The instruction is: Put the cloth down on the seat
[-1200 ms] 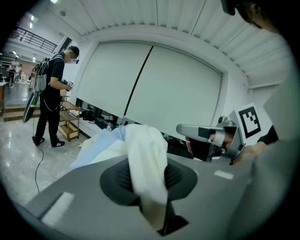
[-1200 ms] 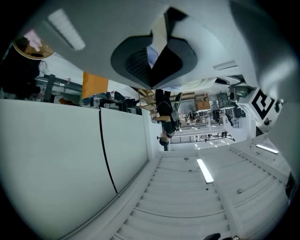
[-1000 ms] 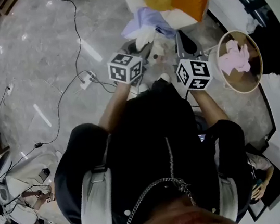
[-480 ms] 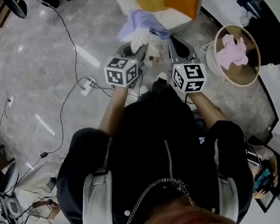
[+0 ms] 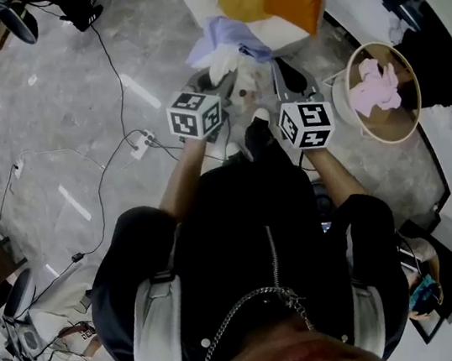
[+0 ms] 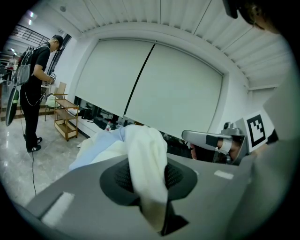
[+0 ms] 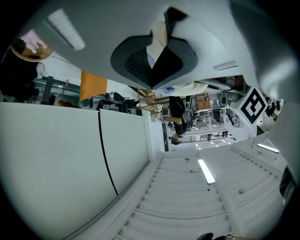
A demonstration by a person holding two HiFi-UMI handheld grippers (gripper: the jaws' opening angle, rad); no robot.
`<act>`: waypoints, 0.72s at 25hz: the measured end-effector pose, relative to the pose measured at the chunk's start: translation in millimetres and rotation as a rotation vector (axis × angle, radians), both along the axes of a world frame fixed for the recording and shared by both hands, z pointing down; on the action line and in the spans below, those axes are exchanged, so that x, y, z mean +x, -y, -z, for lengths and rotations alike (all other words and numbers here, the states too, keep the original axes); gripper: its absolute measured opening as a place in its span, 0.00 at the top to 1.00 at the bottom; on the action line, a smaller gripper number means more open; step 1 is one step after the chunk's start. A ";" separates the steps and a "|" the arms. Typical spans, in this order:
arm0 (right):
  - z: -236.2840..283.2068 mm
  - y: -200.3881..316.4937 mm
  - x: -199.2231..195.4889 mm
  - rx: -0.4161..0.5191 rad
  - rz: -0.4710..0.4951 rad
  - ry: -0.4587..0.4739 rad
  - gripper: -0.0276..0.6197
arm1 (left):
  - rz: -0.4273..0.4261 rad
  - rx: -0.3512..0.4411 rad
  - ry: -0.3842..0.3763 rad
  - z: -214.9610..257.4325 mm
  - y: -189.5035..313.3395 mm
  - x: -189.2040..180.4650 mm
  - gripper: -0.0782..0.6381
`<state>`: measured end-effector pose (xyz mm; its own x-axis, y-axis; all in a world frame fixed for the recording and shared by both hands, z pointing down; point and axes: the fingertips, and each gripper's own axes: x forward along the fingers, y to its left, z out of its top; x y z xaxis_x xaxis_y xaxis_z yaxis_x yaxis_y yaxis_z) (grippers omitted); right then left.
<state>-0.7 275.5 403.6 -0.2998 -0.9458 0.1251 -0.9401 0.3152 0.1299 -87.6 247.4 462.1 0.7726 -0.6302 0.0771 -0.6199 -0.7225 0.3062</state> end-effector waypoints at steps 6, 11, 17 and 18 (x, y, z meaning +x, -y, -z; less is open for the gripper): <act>11.9 31.4 13.4 0.001 0.010 0.003 0.95 | 0.000 0.010 0.019 14.4 29.6 12.9 0.76; 27.9 63.2 32.0 0.004 0.021 0.008 0.95 | 0.010 0.013 0.034 29.7 61.1 24.7 0.76; 46.5 91.9 48.2 0.021 0.044 -0.007 0.95 | 0.029 0.020 0.044 49.4 90.9 38.5 0.76; 49.7 96.0 50.5 0.024 0.047 -0.006 0.95 | 0.031 0.022 0.045 53.1 95.1 40.5 0.76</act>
<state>49.8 179.5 353.8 -0.3436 -0.9333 0.1044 -0.9234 0.3560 0.1435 -47.1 152.2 409.0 0.7485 -0.6560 0.0971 -0.6551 -0.7087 0.2619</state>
